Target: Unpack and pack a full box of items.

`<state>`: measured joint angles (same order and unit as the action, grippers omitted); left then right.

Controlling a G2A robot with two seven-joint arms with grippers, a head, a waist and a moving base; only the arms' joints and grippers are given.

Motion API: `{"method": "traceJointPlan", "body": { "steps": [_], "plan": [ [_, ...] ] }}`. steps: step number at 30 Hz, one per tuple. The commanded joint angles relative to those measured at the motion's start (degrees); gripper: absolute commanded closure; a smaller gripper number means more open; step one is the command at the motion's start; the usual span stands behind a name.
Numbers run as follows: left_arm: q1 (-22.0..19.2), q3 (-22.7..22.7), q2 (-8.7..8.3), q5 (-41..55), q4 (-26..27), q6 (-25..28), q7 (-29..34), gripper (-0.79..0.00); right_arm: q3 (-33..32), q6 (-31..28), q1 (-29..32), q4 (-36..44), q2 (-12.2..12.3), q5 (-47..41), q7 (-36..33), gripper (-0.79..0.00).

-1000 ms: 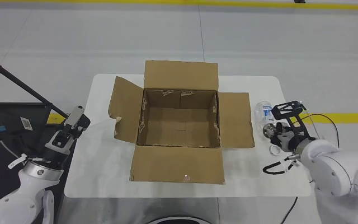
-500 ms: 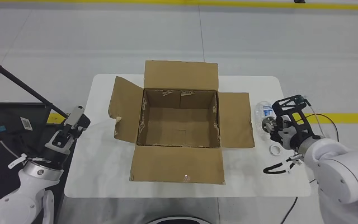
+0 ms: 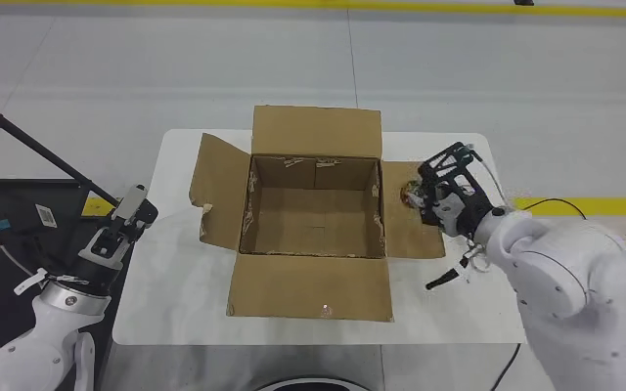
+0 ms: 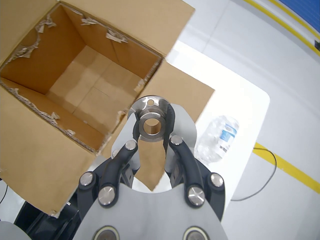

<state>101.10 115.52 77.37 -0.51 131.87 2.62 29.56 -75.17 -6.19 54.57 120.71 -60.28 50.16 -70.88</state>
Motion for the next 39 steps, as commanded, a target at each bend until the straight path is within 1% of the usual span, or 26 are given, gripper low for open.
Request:
{"method": "traceJointPlan", "body": {
  "steps": [1,5,8,12,16,22,25,32,39],
  "plan": [
    [0.0,0.0,0.0,0.0,0.0,0.0,0.0,-0.785,6.13,-0.07,-4.96,-4.24,-0.8,-0.95,1.16,0.0],
    [0.0,0.0,0.0,0.0,0.0,0.0,0.0,-0.785,17.88,1.73,-14.06,-13.68,-3.3,-0.95,4.23,0.0],
    [-0.44,0.27,-0.08,0.1,-2.52,-0.66,-1.24,-0.785,25.1,3.09,-19.45,-21.22,-5.51,-2.0,6.81,0.0],
    [-1.53,1.12,-0.25,1.17,-5.51,-0.67,-2.69,-0.785,32.42,5.18,-24.56,-29.7,-8.49,-3.25,9.87,0.0],
    [-1.93,2.01,-0.41,2.31,-8.28,-0.97,-3.31,-0.785,38.72,5.25,-27.94,-37.57,-11.62,-5.57,12.08,0.0],
    [-1.89,2.16,-0.45,2.32,-8.58,-0.98,-3.24,-0.785,45.64,5.0,-31.41,-47.65,-16.2,-7.71,13.88,0.0],
    [-1.89,2.16,-0.45,2.32,-8.58,-0.98,-3.24,-0.785,48.65,6.58,-32.89,-52.24,-18.55,-6.69,14.18,0.0],
    [-1.89,2.16,-0.45,2.32,-8.58,-0.98,-3.24,-0.785,51.63,5.17,-35.23,-61.4,-23.04,-8.54,15.53,0.0],
    [-1.89,2.16,-0.45,2.32,-8.58,-0.98,-3.24,-0.785,52.79,4.83,-36.04,-67.17,-25.92,-8.31,15.74,0.0]
  ]
}}
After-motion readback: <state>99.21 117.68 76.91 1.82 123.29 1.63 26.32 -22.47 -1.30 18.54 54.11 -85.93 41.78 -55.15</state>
